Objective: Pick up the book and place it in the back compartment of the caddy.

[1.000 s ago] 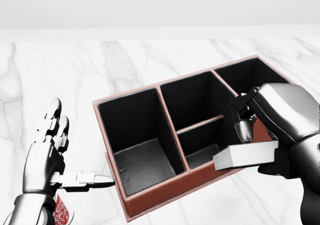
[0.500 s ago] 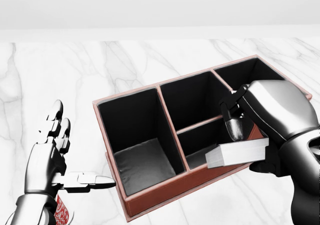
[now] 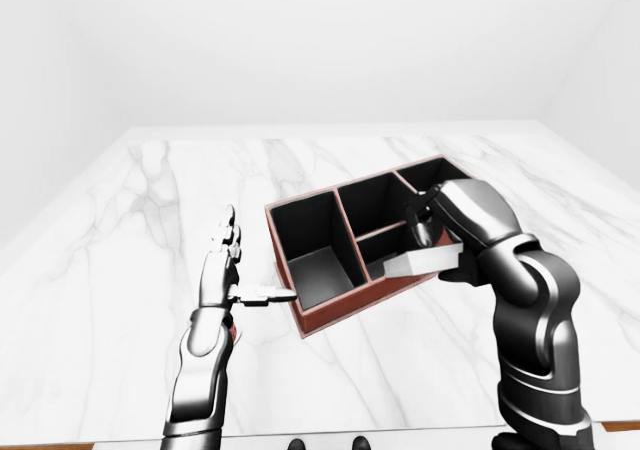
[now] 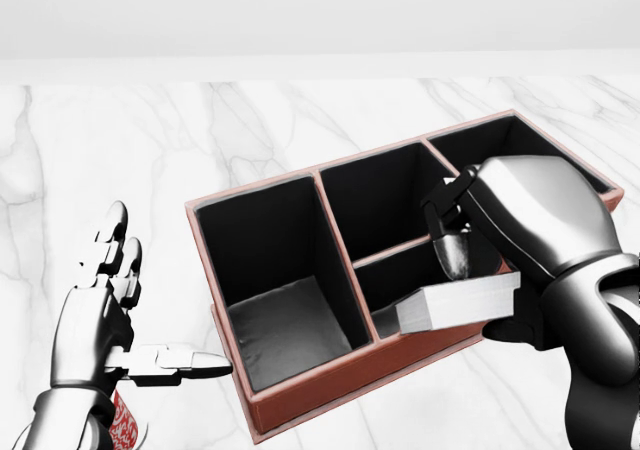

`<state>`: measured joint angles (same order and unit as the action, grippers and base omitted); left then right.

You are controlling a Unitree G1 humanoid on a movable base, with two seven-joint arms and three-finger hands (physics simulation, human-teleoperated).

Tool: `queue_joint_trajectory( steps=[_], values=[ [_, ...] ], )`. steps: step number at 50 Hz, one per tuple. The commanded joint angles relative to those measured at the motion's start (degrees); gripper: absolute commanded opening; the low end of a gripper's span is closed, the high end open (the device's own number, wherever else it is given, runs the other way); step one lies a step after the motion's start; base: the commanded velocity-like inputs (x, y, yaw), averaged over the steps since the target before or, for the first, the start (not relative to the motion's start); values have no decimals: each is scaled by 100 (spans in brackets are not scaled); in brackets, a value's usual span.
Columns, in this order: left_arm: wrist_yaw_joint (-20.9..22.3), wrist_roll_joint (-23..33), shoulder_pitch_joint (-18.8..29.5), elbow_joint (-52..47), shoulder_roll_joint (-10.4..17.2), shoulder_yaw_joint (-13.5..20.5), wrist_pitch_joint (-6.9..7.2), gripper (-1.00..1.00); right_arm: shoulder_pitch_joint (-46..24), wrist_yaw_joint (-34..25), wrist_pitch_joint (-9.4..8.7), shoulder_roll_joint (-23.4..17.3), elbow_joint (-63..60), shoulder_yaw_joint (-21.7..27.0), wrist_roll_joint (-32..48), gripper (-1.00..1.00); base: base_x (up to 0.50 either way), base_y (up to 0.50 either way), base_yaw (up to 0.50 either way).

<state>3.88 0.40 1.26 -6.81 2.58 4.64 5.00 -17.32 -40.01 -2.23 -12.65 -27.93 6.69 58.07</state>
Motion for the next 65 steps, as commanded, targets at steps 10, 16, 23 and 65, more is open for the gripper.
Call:
queue_joint_trajectory(
  steps=[10,16,23,65],
  values=[
    [-13,11,35,149,2,-2,0,100,-335,1,-119,67,-151,-88,78,-100,0,0,0],
    [-12,10,27,141,4,-5,0,100,-401,1,-131,58,-112,-105,82,-100,0,0,0],
    [-9,12,5,74,2,-10,0,100,-491,1,-128,62,-77,-140,94,-100,0,0,0],
    [-12,32,9,147,-9,-32,0,100,-943,241,378,-30,976,-223,70,-100,0,0,0]
  ],
)
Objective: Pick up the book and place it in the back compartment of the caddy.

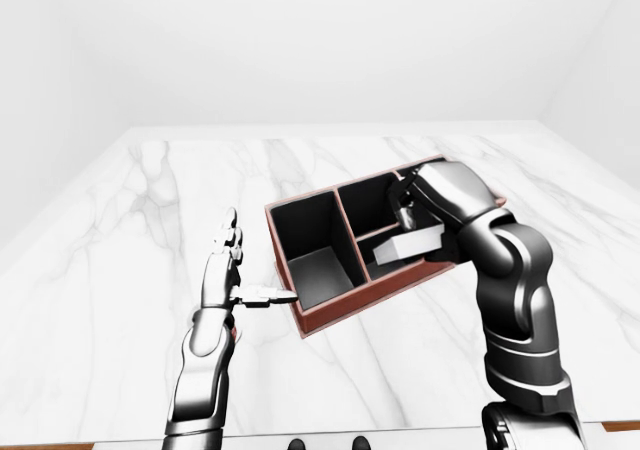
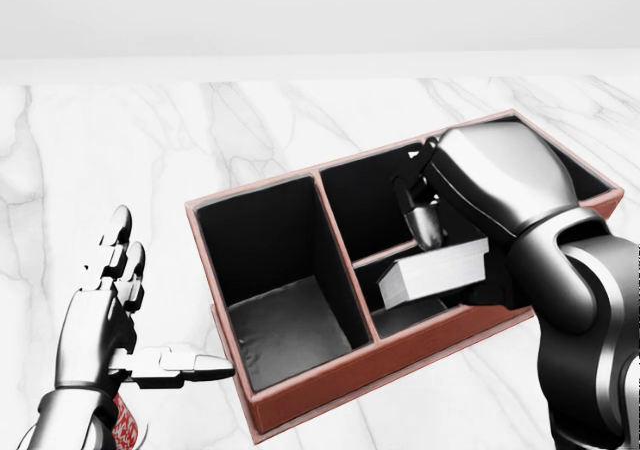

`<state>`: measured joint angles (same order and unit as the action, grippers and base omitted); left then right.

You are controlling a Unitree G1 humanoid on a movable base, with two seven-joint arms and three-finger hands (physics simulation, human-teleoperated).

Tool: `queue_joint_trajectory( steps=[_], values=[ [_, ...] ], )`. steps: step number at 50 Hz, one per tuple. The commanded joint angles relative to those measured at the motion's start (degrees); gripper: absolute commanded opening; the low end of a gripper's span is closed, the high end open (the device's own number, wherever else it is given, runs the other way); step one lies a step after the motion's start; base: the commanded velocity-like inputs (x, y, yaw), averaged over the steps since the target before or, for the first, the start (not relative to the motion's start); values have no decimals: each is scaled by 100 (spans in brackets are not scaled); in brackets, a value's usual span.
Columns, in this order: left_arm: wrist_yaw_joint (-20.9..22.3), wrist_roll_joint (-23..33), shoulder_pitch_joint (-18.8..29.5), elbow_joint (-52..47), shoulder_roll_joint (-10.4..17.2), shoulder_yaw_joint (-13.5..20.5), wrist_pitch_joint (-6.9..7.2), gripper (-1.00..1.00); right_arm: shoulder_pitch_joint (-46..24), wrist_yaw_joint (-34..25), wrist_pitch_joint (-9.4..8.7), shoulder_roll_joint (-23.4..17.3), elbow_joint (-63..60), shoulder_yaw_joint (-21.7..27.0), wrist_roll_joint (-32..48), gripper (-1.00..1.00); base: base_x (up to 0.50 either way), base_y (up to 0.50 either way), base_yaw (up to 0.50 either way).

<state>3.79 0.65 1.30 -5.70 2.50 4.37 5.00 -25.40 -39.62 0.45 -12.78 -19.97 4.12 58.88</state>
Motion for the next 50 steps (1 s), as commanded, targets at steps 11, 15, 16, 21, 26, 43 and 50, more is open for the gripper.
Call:
queue_joint_trajectory(
  steps=[11,15,16,21,26,43,50],
  values=[
    [0,10,-4,28,-5,-9,0,100,-218,379,161,-28,432,8,-18,-100,0,0,0],
    [1,12,-17,-1,-7,-14,0,100,-254,444,176,-19,553,-15,-1,-100,0,0,0],
    [2,12,-23,-8,-8,-17,0,100,-259,451,178,-16,567,-20,2,-100,0,0,0],
    [2,15,-20,-8,-10,-20,0,100,-311,509,190,-5,692,-41,13,-100,0,0,0],
    [1,15,-10,12,-8,-17,0,100,-357,584,200,1,826,-56,18,-100,0,0,0],
    [1,19,-26,3,-13,-25,0,100,-463,848,258,9,1264,-102,17,-100,0,0,0],
    [1,19,-24,20,-13,-27,0,100,-509,895,268,21,1367,-127,24,-100,0,0,0]
  ],
)
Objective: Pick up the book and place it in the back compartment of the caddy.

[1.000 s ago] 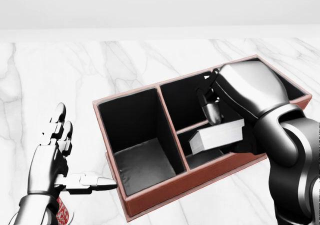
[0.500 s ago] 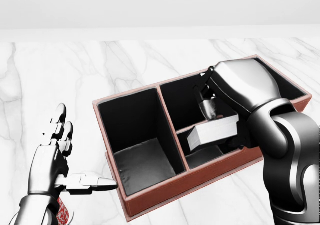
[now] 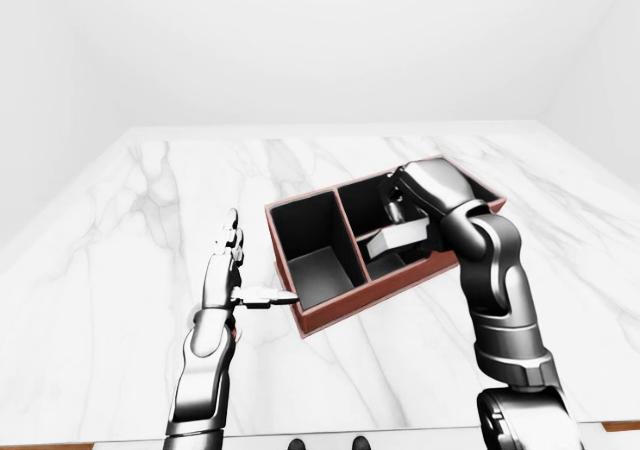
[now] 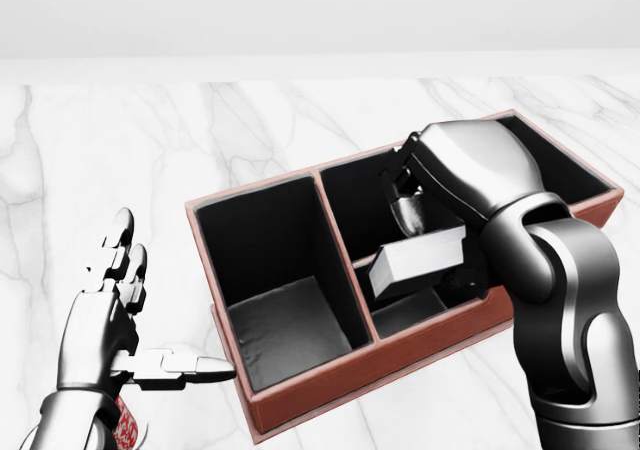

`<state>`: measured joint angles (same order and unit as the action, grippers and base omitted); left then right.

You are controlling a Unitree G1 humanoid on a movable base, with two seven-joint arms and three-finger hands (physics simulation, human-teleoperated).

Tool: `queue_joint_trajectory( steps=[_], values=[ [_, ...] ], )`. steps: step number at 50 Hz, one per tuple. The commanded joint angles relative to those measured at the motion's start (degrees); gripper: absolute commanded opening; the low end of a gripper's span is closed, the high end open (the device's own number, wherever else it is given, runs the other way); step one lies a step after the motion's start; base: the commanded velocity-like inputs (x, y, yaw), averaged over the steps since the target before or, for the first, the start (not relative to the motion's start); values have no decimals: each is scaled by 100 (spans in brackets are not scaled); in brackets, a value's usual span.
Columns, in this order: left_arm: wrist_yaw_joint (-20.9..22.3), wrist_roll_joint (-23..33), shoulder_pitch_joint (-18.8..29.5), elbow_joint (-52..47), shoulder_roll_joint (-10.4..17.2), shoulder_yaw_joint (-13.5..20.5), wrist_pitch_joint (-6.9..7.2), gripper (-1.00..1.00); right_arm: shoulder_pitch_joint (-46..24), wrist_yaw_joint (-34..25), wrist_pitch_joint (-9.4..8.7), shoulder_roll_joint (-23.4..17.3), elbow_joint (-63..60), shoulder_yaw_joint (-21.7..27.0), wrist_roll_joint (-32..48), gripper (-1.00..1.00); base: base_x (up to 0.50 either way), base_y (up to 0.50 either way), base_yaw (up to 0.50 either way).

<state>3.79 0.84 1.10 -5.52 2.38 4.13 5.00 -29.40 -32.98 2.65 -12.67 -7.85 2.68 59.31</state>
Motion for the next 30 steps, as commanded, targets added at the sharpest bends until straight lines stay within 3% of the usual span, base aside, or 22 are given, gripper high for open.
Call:
queue_joint_trajectory(
  steps=[1,30],
  values=[
    [1,1,-6,8,-2,-3,0,100,-119,260,60,11,198,9,-16,-100,0,0,0],
    [-4,12,-1,30,-6,-13,0,100,-249,618,206,-29,837,-21,14,-100,0,0,0]
  ],
)
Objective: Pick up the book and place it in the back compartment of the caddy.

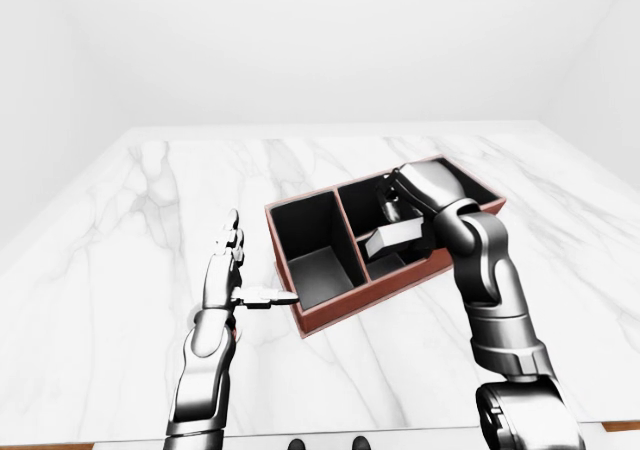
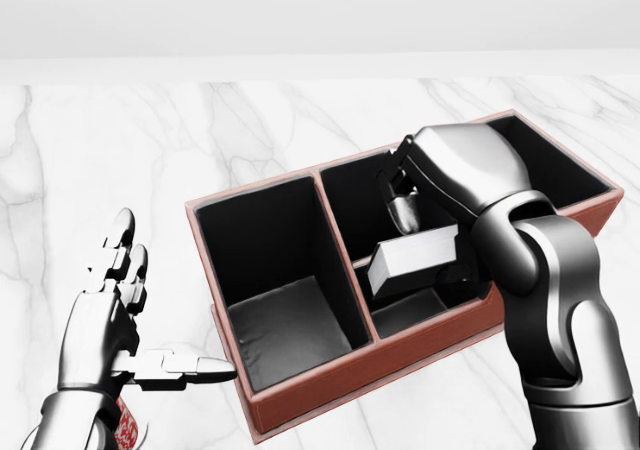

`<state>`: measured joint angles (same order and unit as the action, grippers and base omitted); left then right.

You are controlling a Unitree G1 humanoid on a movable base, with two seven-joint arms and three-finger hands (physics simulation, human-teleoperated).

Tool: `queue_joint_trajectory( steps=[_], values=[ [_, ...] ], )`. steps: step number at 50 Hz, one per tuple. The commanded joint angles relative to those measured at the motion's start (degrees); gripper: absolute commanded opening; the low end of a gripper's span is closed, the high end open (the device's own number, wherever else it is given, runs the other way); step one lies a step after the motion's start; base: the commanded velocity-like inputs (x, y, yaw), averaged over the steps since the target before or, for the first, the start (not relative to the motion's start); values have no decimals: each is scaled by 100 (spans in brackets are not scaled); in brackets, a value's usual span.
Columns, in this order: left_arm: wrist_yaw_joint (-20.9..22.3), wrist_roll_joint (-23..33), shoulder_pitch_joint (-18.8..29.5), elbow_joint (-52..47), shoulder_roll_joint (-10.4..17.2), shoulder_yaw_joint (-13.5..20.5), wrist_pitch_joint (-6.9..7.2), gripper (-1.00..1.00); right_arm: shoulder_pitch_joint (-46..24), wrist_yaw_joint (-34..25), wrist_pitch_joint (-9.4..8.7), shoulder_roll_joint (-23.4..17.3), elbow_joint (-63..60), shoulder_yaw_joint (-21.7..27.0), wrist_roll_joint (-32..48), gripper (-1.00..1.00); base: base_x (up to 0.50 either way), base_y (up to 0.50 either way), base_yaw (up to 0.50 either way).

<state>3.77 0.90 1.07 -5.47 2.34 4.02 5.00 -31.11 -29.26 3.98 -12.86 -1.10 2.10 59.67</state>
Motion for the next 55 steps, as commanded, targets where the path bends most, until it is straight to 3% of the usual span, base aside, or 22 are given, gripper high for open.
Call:
queue_joint_trajectory(
  steps=[1,55],
  values=[
    [-3,5,-2,14,-2,-5,0,100,-79,266,82,-12,189,36,-20,-100,0,0,0],
    [-9,22,0,69,-5,-18,0,100,-273,1085,102,-56,1509,-77,114,-100,0,0,0]
  ],
)
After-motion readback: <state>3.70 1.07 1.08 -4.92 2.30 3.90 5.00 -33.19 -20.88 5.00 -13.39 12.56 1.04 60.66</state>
